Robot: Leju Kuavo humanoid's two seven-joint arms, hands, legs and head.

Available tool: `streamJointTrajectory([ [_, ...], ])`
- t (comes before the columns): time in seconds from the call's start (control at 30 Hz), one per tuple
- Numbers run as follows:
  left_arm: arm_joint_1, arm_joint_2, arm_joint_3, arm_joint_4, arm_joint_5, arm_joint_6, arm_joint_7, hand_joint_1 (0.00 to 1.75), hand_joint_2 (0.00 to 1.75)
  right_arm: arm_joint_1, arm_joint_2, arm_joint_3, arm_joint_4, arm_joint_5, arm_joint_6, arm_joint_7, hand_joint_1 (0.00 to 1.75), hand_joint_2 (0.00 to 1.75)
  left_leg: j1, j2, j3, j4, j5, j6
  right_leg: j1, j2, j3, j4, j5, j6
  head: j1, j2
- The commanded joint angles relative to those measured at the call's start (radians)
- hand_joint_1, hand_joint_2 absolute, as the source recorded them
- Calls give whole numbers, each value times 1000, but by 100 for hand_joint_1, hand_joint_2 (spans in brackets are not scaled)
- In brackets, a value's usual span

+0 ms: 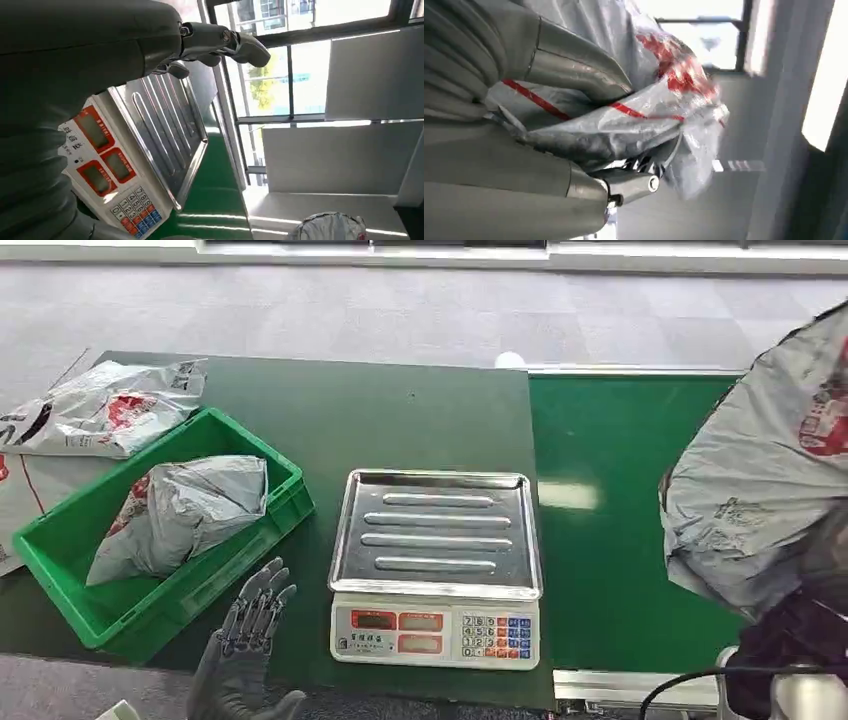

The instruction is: Moved the parcel from conveyor to table for the left to box.

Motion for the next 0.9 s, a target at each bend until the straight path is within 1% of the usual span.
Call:
streamJointTrajectory([
  [0.03, -8, 3, 76, 55, -13, -56, 31, 0, 175, -458, 210, 778, 1047, 131, 443, 296, 175, 175, 6, 51, 20, -8, 1, -3, 6, 51, -1, -8, 16, -7, 1, 0],
  [0.07, -29, -4, 70, 75, -19, -55, 39, 0, 175, -433, 172, 782, 976, 118, 470, 321, 175, 175, 6, 35, 18, -3, 0, -4, 5, 35, 0, -4, 9, -6, 1, 0],
  [0.1, -44, -7, 61, 87, -20, -49, 41, 0, 175, -413, 144, 778, 926, 102, 494, 337, 175, 175, 6, 24, 18, -3, 4, -5, 5, 24, -3, -3, 8, -8, 0, 0],
  [0.13, -52, -2, 55, 90, -11, -50, 44, 0, 175, -398, 131, 768, 905, 83, 507, 341, 175, 175, 6, 14, 23, 1, 8, -3, 2, 14, -8, -3, 4, -7, 0, 0],
  [0.17, -54, -1, 56, 88, -7, -45, 45, 0, 175, -392, 127, 769, 899, 81, 510, 339, 175, 175, 7, 6, 21, -3, 11, -4, 4, 6, -7, -6, 4, -9, -1, 0],
  [0.2, -7, -31, 93, 41, -5, 5, 25, 0, 175, -386, 121, 795, 885, 101, 503, 299, 175, 175, 6, -18, 17, -3, 17, -5, 0, -16, -4, -7, 3, -5, 0, 0],
  [0.23, 28, -26, 98, 7, -4, -1, 22, 0, 175, -387, 125, 801, 892, 102, 497, 296, 175, 175, 8, -23, 15, -1, 17, -7, 3, -21, -4, -6, 1, -8, 0, 0],
  [0.27, 58, -25, 104, -16, -5, -2, 17, 0, 175, -393, 127, 812, 904, 97, 488, 287, 175, 175, 9, -18, 17, -3, 16, -7, 4, -15, -2, -7, 1, -8, 0, 0],
  [0.3, 68, -24, 107, -20, -6, -6, 14, 0, 175, -397, 128, 817, 912, 94, 482, 283, 175, 175, 8, -12, 17, -2, 13, -8, 3, -10, -2, -4, 1, -9, 0, 0],
  [0.33, 68, -24, 107, -20, -6, -6, 14, 0, 175, -397, 128, 817, 912, 94, 482, 283, 175, 175, 8, -10, 16, -1, 11, -10, 5, -6, -3, -1, 0, -10, 0, 0],
  [0.37, 68, -24, 107, -20, -6, -6, 14, 0, 175, -397, 128, 817, 912, 94, 482, 283, 175, 175, 8, -5, 17, -2, 10, -10, 5, -1, -3, -3, 1, -10, 0, 0],
  [0.43, 68, -25, 107, -20, -6, -6, 14, 0, 175, -398, 128, 818, 911, 94, 482, 284, 175, 175, 8, 0, 19, -3, 7, -9, 5, 3, -3, -4, 1, -10, 0, 0],
  [0.5, 60, -27, 107, -13, -7, -6, 13, 0, 175, -400, 128, 819, 914, 93, 480, 283, 175, 175, 8, -3, 19, -3, 8, -9, 4, 0, -3, -4, 1, -10, 0, 0],
  [0.9, 60, -27, 107, -13, -7, -6, 13, 0, 175, -400, 128, 819, 914, 93, 480, 283, 175, 175, 8, -3, 19, -2, 8, -9, 3, 0, -4, -3, 1, -10, 0, 0],
])
